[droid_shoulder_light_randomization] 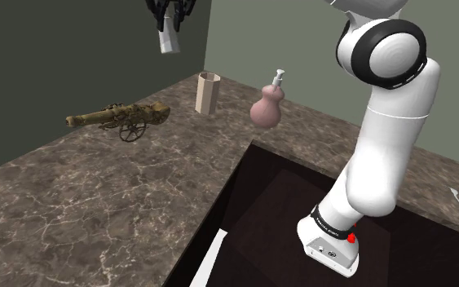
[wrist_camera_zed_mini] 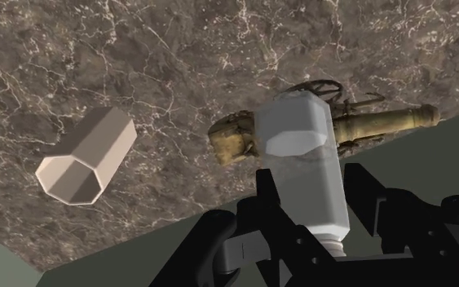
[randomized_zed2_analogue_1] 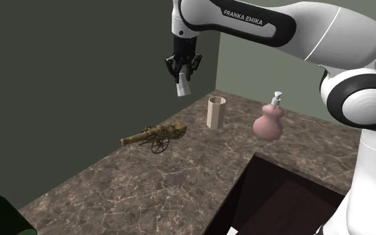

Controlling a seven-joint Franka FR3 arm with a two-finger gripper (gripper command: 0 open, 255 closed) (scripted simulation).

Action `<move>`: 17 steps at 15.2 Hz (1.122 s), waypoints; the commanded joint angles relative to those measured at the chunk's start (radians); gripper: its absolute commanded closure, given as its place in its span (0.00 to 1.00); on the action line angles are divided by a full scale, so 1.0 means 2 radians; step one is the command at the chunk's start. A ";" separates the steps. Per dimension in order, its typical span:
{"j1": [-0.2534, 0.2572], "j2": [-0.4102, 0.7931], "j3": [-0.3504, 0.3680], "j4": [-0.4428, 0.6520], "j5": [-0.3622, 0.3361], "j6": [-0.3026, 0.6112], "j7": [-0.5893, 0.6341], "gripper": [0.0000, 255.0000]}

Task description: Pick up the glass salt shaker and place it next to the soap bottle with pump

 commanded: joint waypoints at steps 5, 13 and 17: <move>-0.065 -0.110 -0.022 -0.148 0.051 0.051 -0.063 1.00; -0.114 -0.211 -0.076 -0.268 0.093 0.082 -0.161 1.00; -0.133 -0.246 -0.107 -0.306 0.103 0.088 -0.210 1.00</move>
